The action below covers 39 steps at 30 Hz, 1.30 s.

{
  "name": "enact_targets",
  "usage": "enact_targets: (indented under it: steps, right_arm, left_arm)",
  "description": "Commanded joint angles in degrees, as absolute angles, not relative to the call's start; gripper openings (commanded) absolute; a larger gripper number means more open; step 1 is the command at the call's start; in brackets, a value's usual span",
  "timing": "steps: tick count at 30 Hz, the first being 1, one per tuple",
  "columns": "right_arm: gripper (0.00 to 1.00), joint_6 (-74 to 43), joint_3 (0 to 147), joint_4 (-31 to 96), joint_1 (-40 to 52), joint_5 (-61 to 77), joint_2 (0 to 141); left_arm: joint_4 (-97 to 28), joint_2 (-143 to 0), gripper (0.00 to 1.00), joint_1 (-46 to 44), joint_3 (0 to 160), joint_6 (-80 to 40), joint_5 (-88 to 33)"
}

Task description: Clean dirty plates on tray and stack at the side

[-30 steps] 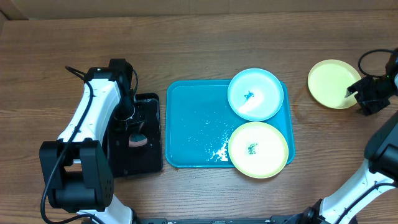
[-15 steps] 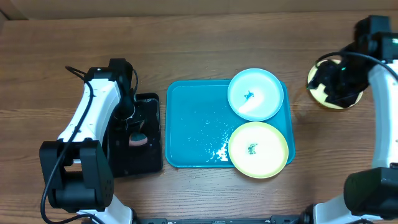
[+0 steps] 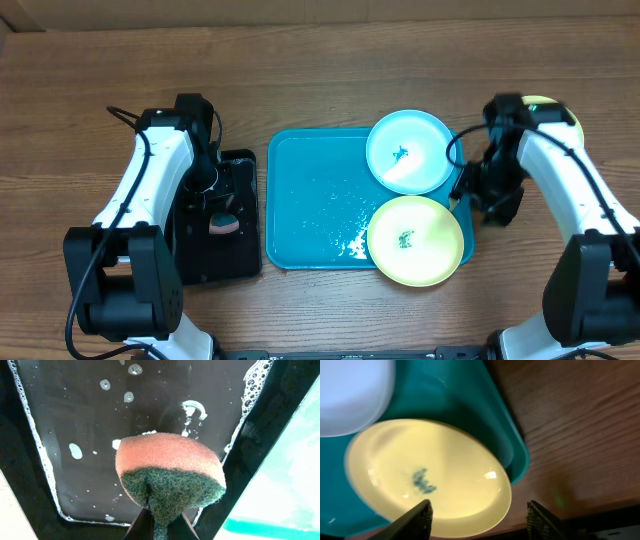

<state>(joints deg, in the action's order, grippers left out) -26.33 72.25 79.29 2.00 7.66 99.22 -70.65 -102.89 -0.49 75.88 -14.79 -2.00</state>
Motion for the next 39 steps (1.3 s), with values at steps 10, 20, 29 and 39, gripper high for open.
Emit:
enact_targets:
  steps: [10, 20, 29, 39]
  right_arm:
    - [0.59, -22.24, 56.03, 65.47, 1.91, 11.44, 97.56]
    - [0.17, -20.73, 51.83, 58.87, 1.93, 13.17, 97.56]
    - [0.04, -18.13, 51.94, 56.86, 3.49, 13.13, 97.38]
    - [0.04, -18.09, 53.49, 54.92, 18.09, 12.95, 95.04]
  left_arm:
    - [-70.89, -103.37, 0.04, -0.40, 75.79, -13.89, -2.87]
    - [-71.50, -103.37, 0.04, -0.40, 75.79, -13.89, -2.83]
    - [-71.50, -103.37, 0.04, -0.40, 75.79, -13.91, -2.83]
    - [-71.70, -103.37, 0.04, -0.40, 75.79, -13.89, -2.85]
